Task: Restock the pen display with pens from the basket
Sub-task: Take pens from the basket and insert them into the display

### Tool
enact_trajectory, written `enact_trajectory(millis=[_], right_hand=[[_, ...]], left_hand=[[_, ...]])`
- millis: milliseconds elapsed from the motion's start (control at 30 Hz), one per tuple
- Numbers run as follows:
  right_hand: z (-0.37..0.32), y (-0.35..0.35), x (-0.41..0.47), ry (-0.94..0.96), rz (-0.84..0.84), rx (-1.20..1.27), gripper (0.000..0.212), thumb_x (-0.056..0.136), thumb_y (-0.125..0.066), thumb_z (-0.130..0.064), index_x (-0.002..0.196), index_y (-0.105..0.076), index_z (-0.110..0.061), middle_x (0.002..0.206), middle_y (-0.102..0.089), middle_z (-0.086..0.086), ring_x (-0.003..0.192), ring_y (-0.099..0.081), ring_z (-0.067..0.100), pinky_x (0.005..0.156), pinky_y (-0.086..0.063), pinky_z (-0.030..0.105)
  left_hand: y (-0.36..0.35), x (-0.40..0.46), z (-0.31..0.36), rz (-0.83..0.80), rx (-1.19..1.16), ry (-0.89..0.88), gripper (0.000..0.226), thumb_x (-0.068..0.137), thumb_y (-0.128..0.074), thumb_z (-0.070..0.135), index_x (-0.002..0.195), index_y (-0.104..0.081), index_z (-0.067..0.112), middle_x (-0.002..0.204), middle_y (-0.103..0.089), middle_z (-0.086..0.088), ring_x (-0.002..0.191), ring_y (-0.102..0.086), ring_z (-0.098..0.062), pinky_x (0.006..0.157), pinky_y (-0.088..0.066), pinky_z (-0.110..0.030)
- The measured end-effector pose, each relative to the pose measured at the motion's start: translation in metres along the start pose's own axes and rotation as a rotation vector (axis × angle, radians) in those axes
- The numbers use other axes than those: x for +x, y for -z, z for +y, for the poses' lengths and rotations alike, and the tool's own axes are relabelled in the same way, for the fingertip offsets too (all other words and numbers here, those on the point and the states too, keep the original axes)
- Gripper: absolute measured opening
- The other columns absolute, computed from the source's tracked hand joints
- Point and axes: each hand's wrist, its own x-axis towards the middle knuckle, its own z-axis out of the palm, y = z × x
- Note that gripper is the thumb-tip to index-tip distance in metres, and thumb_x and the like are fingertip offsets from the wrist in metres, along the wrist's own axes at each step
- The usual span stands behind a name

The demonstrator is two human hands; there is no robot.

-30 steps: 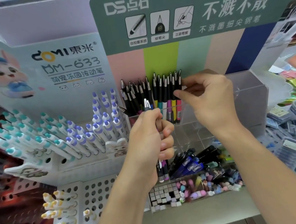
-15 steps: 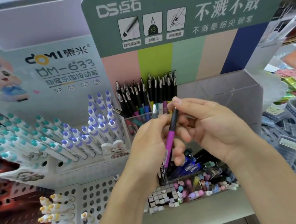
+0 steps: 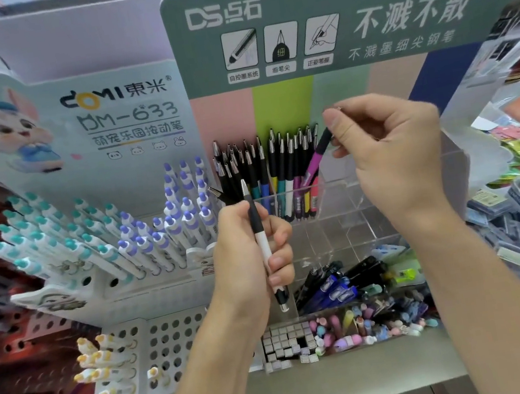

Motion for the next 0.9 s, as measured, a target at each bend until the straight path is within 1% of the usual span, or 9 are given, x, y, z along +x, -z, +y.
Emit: enact_trajectory(millis=[100, 200, 300, 367, 533, 633, 700, 767, 900], right_hand=[[0.005, -0.008, -0.002, -0.023, -0.036, -0.063, 0.01, 0.086, -0.08, -0.016, 0.093, -0.076, -0.022, 0.078, -0.074, -0.009, 0.068, -0.07, 0.011, 0.068, -0.061, 0.034], [0.01, -0.012, -0.005, -0.038, -0.039, -0.096, 0.016, 0.079, -0.086, -0.016, 0.09, -0.075, -0.02, 0.077, -0.073, -0.007, 0.069, -0.07, 0.011, 0.068, -0.059, 0.025], [0.015, -0.016, -0.007, -0.08, -0.073, -0.154, 0.014, 0.078, -0.087, -0.016, 0.085, -0.075, -0.019, 0.074, -0.071, -0.011, 0.065, -0.066, 0.002, 0.065, -0.054, 0.018], [0.016, -0.019, -0.008, -0.124, -0.067, -0.157, 0.014, 0.078, -0.086, -0.017, 0.083, -0.074, -0.02, 0.069, -0.069, -0.012, 0.06, -0.06, -0.001, 0.061, -0.05, 0.016], [-0.001, -0.013, -0.016, -0.139, -0.014, -0.179, 0.016, 0.087, -0.079, -0.032, 0.093, -0.073, -0.019, 0.068, -0.066, -0.005, 0.058, -0.056, 0.003, 0.058, -0.049, 0.019], [-0.014, -0.01, -0.034, -0.28, -0.096, 0.032, 0.015, 0.09, -0.074, -0.031, 0.089, -0.076, -0.017, 0.068, -0.069, -0.002, 0.056, -0.057, 0.004, 0.054, -0.048, 0.02], [-0.015, -0.012, -0.048, -0.454, -0.166, 0.227, 0.014, 0.091, -0.073, -0.027, 0.089, -0.077, -0.013, 0.066, -0.065, 0.004, 0.053, -0.053, 0.008, 0.05, -0.044, 0.018], [-0.011, -0.012, -0.058, -0.624, -0.161, 0.443, 0.016, 0.089, -0.072, -0.024, 0.089, -0.076, -0.009, 0.067, -0.057, 0.011, 0.053, -0.049, 0.012, 0.048, -0.041, 0.02], [-0.004, -0.006, -0.066, -0.772, -0.16, 0.684, 0.019, 0.083, -0.07, -0.025, 0.089, -0.078, -0.01, 0.074, -0.063, 0.006, 0.063, -0.056, 0.013, 0.055, -0.049, 0.022]], left_hand=[[0.002, 0.001, -0.002, -0.021, -0.027, -0.044, 0.03, 0.102, -0.029, 0.02, 0.077, -0.043, 0.012, 0.061, -0.045, -0.001, 0.045, -0.03, -0.01, 0.036, -0.021, -0.019], [0.003, 0.005, -0.003, 0.001, 0.03, -0.1, 0.022, 0.107, -0.034, 0.016, 0.091, -0.048, 0.011, 0.064, -0.048, 0.0, 0.048, -0.036, -0.01, 0.037, -0.027, -0.019], [0.003, 0.006, -0.005, 0.039, 0.174, -0.147, 0.019, 0.108, -0.04, 0.025, 0.099, -0.054, 0.017, 0.062, -0.046, 0.002, 0.047, -0.039, -0.011, 0.038, -0.029, -0.021], [0.002, 0.007, -0.006, 0.051, 0.235, -0.15, 0.018, 0.106, -0.043, 0.03, 0.102, -0.057, 0.02, 0.059, -0.041, 0.003, 0.044, -0.034, -0.01, 0.037, -0.026, -0.02], [-0.002, 0.008, -0.007, 0.024, 0.258, -0.139, 0.02, 0.102, -0.051, 0.034, 0.1, -0.063, 0.018, 0.057, -0.041, 0.005, 0.044, -0.027, -0.009, 0.037, -0.023, -0.018], [-0.004, 0.009, -0.008, 0.003, 0.287, -0.156, 0.021, 0.1, -0.055, 0.032, 0.097, -0.064, 0.013, 0.056, -0.05, 0.005, 0.043, -0.031, -0.008, 0.038, -0.026, -0.017], [-0.006, 0.009, -0.009, -0.047, 0.313, -0.179, 0.018, 0.097, -0.059, 0.027, 0.094, -0.065, 0.01, 0.057, -0.056, 0.002, 0.042, -0.035, -0.008, 0.038, -0.026, -0.017], [-0.005, 0.01, -0.009, -0.079, 0.376, -0.2, 0.013, 0.093, -0.065, 0.021, 0.09, -0.068, 0.009, 0.059, -0.062, 0.0, 0.042, -0.043, -0.006, 0.039, -0.031, -0.015], [0.001, 0.011, -0.008, -0.076, 0.496, -0.216, 0.01, 0.087, -0.073, 0.019, 0.093, -0.073, 0.011, 0.066, -0.072, -0.002, 0.047, -0.055, -0.008, 0.043, -0.04, -0.015]])
